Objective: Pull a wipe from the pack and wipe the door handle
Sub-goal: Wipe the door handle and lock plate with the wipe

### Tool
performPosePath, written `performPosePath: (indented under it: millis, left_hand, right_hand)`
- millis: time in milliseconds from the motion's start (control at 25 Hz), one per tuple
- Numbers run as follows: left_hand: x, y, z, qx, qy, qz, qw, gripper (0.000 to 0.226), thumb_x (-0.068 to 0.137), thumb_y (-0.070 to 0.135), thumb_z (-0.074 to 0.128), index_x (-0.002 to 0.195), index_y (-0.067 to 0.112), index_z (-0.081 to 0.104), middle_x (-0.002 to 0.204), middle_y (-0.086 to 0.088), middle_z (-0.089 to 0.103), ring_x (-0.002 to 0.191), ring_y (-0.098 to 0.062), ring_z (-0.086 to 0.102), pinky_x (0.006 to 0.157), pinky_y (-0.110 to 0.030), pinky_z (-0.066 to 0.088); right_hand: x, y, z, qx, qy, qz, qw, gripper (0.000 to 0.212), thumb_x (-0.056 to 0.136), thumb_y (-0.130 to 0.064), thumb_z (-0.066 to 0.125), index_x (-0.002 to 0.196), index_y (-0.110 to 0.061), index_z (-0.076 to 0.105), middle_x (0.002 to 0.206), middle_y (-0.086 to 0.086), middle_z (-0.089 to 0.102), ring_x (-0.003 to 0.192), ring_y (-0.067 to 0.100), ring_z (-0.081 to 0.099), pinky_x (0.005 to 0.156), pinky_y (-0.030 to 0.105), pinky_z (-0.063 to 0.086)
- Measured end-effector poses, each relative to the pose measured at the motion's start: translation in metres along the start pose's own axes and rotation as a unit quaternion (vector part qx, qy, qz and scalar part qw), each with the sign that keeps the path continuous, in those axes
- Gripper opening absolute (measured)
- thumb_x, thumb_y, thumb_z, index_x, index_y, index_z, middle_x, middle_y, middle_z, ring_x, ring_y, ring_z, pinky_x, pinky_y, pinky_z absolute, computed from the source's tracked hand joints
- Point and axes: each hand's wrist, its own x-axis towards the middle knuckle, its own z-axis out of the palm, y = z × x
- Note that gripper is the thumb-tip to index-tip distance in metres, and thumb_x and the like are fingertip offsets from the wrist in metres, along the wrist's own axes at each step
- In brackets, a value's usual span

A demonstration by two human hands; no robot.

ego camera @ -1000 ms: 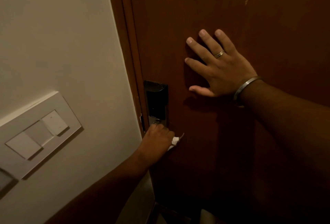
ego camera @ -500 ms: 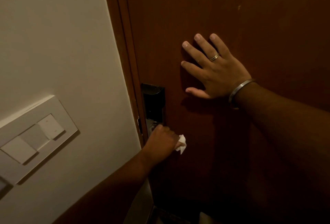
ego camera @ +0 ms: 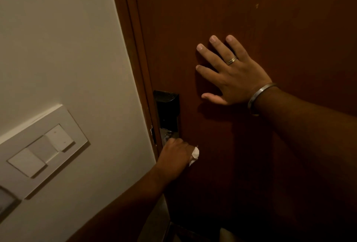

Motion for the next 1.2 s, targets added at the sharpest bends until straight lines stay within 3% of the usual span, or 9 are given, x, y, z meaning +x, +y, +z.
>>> performPosePath:
  millis: [80, 240, 400, 440, 600, 680, 880, 1080, 1200]
  left_hand:
    - [-0.011, -0.03, -0.006, 0.017, -0.013, 0.036, 0.999, 0.007, 0.085, 0.025, 0.064, 0.092, 0.026, 0.063, 0.086, 0.003, 0.07, 0.083, -0.017, 0.062, 0.077, -0.034, 0.043]
    - [-0.013, -0.054, -0.022, 0.063, -0.022, 0.059, 0.996, 0.004, 0.084, 0.027, 0.064, 0.086, 0.026, 0.061, 0.085, 0.003, 0.068, 0.086, -0.018, 0.06, 0.081, -0.036, 0.044]
    - [0.017, 0.013, -0.006, 0.0, -0.051, -0.068, 0.996, 0.03, 0.09, 0.049, 0.053, 0.091, 0.02, 0.063, 0.091, -0.001, 0.07, 0.089, -0.022, 0.058, 0.084, -0.04, 0.038]
    - [0.016, 0.013, -0.003, -0.005, -0.052, -0.063, 0.997, 0.031, 0.09, 0.05, 0.052, 0.094, 0.021, 0.063, 0.093, -0.001, 0.07, 0.091, -0.022, 0.058, 0.084, -0.04, 0.038]
    - [-0.018, -0.054, -0.016, 0.05, 0.012, 0.078, 0.996, 0.016, 0.08, 0.025, 0.067, 0.095, 0.027, 0.063, 0.09, 0.005, 0.069, 0.089, -0.017, 0.061, 0.082, -0.033, 0.037]
    - [-0.017, -0.063, -0.025, 0.085, 0.026, 0.108, 0.99, 0.012, 0.076, 0.028, 0.07, 0.086, 0.027, 0.063, 0.082, 0.006, 0.068, 0.081, -0.017, 0.061, 0.077, -0.032, 0.037]
    - [0.011, 0.02, 0.008, 0.003, -0.057, -0.073, 0.996, 0.026, 0.085, 0.043, 0.064, 0.096, 0.019, 0.059, 0.094, -0.003, 0.068, 0.087, -0.021, 0.058, 0.081, -0.039, 0.041]
    - [-0.025, -0.058, -0.015, 0.085, 0.043, 0.073, 0.993, 0.016, 0.077, 0.028, 0.072, 0.09, 0.026, 0.063, 0.088, 0.003, 0.069, 0.084, -0.018, 0.063, 0.079, -0.034, 0.046]
    - [0.0, -0.02, -0.013, 0.061, -0.014, 0.029, 0.998, 0.013, 0.076, 0.031, 0.074, 0.081, 0.025, 0.064, 0.078, 0.002, 0.069, 0.076, -0.018, 0.062, 0.076, -0.035, 0.048]
  right_hand:
    - [0.0, -0.001, 0.0, 0.001, 0.003, 0.002, 1.0, 0.078, 0.091, -0.074, 0.03, 0.137, -0.015, 0.052, 0.158, 0.022, 0.032, 0.145, 0.046, 0.029, 0.118, 0.06, 0.019]
    - [0.001, -0.001, -0.001, 0.007, 0.001, -0.002, 1.0, 0.076, 0.092, -0.073, 0.031, 0.136, -0.015, 0.053, 0.157, 0.022, 0.033, 0.145, 0.046, 0.031, 0.118, 0.06, 0.019]
    - [0.0, -0.001, -0.001, 0.004, -0.001, -0.002, 1.0, 0.076, 0.092, -0.072, 0.03, 0.136, -0.015, 0.052, 0.158, 0.022, 0.032, 0.145, 0.046, 0.03, 0.118, 0.06, 0.017]
    - [0.0, -0.001, 0.0, 0.003, -0.001, -0.003, 1.0, 0.076, 0.092, -0.073, 0.029, 0.137, -0.015, 0.051, 0.158, 0.022, 0.031, 0.145, 0.046, 0.029, 0.118, 0.06, 0.017]
    - [0.0, -0.001, 0.0, 0.005, -0.004, -0.003, 1.0, 0.076, 0.092, -0.073, 0.029, 0.137, -0.015, 0.05, 0.158, 0.022, 0.031, 0.145, 0.047, 0.029, 0.118, 0.061, 0.018]
    - [0.0, -0.001, 0.0, 0.004, -0.001, -0.004, 1.0, 0.076, 0.092, -0.073, 0.03, 0.137, -0.015, 0.051, 0.158, 0.022, 0.032, 0.145, 0.047, 0.03, 0.117, 0.061, 0.018]
    - [0.0, -0.001, -0.002, 0.008, 0.0, -0.003, 1.0, 0.078, 0.092, -0.074, 0.027, 0.136, -0.015, 0.053, 0.157, 0.022, 0.034, 0.144, 0.046, 0.031, 0.117, 0.06, 0.018]
    - [0.0, -0.002, -0.001, 0.01, 0.002, -0.002, 1.0, 0.079, 0.092, -0.075, 0.027, 0.136, -0.015, 0.052, 0.157, 0.022, 0.034, 0.144, 0.046, 0.031, 0.118, 0.06, 0.017]
    - [0.0, -0.001, 0.0, 0.003, 0.002, -0.002, 1.0, 0.079, 0.092, -0.075, 0.026, 0.137, -0.016, 0.052, 0.157, 0.022, 0.033, 0.144, 0.046, 0.031, 0.118, 0.06, 0.017]
